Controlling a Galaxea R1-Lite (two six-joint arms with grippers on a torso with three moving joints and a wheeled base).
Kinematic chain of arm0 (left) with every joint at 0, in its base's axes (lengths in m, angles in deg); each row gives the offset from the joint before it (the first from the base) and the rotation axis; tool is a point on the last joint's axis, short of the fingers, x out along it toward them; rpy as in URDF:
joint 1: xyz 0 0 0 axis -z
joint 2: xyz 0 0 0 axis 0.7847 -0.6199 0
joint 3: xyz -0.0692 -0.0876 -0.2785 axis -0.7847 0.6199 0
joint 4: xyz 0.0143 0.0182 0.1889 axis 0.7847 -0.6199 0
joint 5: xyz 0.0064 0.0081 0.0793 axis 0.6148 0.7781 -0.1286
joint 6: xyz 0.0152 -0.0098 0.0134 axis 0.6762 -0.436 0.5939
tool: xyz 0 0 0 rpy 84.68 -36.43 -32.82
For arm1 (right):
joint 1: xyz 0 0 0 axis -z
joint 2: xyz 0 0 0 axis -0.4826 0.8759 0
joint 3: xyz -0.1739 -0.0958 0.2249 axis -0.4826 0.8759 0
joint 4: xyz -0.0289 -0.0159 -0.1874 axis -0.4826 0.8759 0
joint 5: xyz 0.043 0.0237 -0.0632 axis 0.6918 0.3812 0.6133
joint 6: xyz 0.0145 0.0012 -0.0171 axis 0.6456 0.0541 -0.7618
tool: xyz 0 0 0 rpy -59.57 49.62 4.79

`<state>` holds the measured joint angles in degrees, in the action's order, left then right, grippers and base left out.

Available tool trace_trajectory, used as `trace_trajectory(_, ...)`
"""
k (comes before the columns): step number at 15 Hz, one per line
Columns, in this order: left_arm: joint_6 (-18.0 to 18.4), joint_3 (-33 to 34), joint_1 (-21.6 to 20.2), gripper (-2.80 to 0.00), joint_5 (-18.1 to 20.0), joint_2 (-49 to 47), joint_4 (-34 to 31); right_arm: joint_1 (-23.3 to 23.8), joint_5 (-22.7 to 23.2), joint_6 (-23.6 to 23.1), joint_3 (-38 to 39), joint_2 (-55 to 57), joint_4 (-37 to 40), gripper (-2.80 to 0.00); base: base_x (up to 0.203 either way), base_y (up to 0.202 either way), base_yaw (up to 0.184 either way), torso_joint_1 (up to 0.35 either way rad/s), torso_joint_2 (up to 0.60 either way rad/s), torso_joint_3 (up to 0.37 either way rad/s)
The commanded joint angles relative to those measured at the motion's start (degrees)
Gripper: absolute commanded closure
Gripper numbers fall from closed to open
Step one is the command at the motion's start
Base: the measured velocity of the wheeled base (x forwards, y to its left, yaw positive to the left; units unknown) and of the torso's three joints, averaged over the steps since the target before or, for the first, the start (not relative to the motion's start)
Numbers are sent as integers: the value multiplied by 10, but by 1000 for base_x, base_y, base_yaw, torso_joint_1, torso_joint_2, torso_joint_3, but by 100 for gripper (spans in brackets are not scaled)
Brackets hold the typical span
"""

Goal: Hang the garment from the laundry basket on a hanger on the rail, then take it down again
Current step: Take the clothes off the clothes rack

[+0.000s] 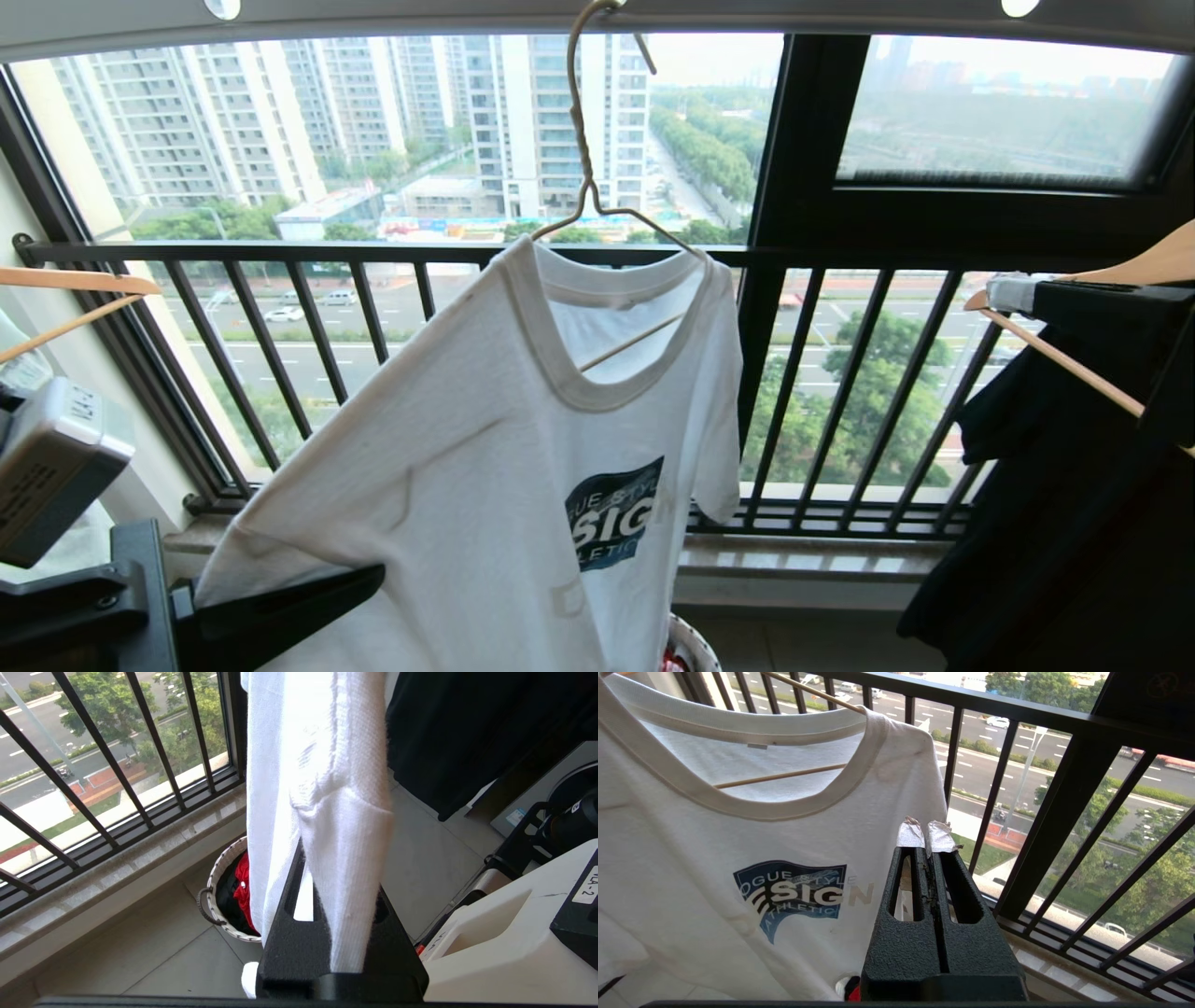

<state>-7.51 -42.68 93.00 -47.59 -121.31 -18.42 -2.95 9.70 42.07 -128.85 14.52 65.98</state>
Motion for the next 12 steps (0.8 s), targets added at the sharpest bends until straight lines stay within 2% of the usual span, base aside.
trace_trajectory(1,-1,1,0,0,-1,17,-1,0,4,-3,-18,51,-22,0,0,0,0,0,0,0)
trace_trajectory(3,-1,2,0,0,0,14,-1,-7,20,-13,-48,88,-31,0,0,0,0,0,0,0)
trace_trajectory(7,-1,3,0,0,0,16,-6,-66,24,-33,-90,146,-37,0,0,0,0,0,0,0)
trace_trajectory(8,-1,2,1,0,1,16,-13,-74,24,-51,-94,161,-45,0,0,0,0,0,0,0)
trace_trajectory(9,-1,1,0,0,1,17,-16,-77,24,-80,-95,173,-59,-209,0,0,0,0,0,0)
trace_trajectory(10,-1,1,0,0,1,18,-16,-80,25,-97,-96,182,-78,-280,0,0,0,0,0,0)
trace_trajectory(12,-1,2,0,0,1,19,-16,-90,24,-126,-103,211,-111,-280,0,0,0,0,0,0)
